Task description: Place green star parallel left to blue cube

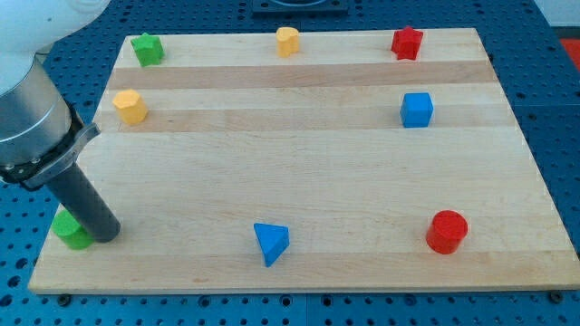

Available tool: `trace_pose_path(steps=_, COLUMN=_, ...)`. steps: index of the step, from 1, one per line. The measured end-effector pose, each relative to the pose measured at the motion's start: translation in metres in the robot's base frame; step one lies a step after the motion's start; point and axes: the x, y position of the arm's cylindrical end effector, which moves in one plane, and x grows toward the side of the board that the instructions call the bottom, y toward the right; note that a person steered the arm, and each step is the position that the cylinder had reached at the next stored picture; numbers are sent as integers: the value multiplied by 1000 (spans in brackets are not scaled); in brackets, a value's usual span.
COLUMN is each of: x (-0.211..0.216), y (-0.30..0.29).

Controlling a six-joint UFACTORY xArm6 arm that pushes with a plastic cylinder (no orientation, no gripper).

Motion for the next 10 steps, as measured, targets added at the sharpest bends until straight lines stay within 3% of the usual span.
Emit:
trace_pose_path(steps=1, x=3, y=1)
trace_pose_path(steps=5, x=-96, y=24)
trace_pose_path(steps=10, x=-101, y=24)
